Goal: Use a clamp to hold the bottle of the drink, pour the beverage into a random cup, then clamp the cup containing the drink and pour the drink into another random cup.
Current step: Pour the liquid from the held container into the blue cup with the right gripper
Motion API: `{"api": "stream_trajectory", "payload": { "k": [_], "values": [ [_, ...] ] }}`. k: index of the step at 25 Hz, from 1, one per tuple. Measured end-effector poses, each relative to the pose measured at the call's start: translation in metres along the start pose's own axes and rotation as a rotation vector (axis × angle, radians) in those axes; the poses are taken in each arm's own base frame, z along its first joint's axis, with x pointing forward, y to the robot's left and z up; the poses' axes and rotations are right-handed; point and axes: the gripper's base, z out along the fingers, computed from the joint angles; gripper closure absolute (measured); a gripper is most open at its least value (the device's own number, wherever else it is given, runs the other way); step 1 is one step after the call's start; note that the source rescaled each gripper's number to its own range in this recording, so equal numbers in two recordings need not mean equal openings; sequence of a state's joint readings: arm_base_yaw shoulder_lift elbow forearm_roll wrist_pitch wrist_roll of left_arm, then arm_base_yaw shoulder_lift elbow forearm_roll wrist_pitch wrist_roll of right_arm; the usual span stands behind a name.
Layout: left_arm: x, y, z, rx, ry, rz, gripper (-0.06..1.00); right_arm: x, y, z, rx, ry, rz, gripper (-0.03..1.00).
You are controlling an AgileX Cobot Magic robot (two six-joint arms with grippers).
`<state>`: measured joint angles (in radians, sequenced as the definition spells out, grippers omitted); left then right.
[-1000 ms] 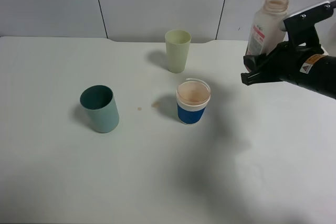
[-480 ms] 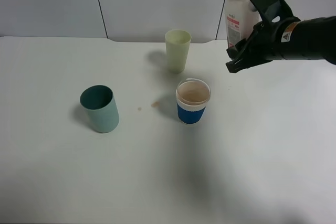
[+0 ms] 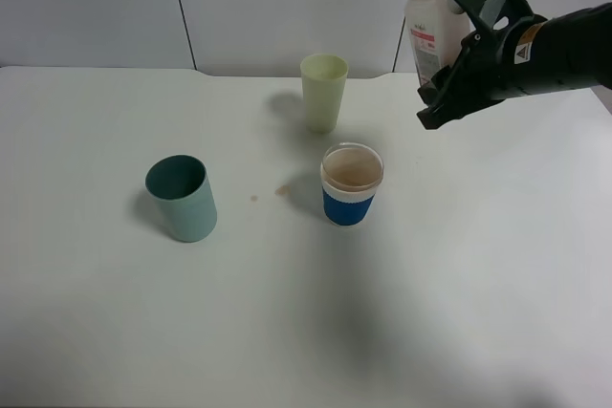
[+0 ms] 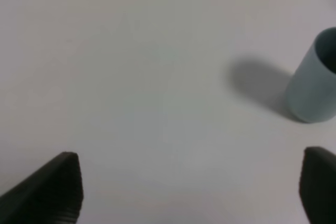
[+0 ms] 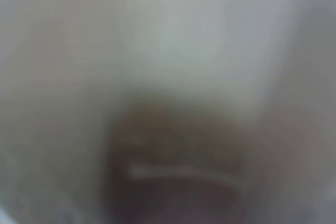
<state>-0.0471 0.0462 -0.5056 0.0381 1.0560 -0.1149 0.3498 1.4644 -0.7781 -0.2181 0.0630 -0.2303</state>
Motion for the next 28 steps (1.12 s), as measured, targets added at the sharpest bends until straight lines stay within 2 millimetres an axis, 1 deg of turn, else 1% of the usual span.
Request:
{"api": "stream_trajectory", "payload": {
  "k": [4, 12, 18, 21, 28],
  "values": [
    [0.0, 0.0, 0.0, 0.0, 0.0, 0.0, 0.44, 0.001, 0.0, 0.0, 0.002, 0.006, -0.036, 0.95],
    [0.0, 0.0, 0.0, 0.0, 0.0, 0.0, 0.44, 0.014, -0.003, -0.002, 0.017, 0.166, -0.185, 0.95],
    [0.0, 0.0, 0.0, 0.0, 0.0, 0.0, 0.44, 0.008, -0.008, -0.015, 0.064, 0.151, -0.281, 0.95],
    [0.0, 0.0, 0.0, 0.0, 0.0, 0.0, 0.44, 0.004, -0.005, -0.018, 0.071, 0.148, -0.361, 0.95],
    [0.0, 0.0, 0.0, 0.0, 0.0, 0.0, 0.44, -0.001, 0.004, -0.018, 0.065, 0.14, -0.473, 0.95]
  ]
}}
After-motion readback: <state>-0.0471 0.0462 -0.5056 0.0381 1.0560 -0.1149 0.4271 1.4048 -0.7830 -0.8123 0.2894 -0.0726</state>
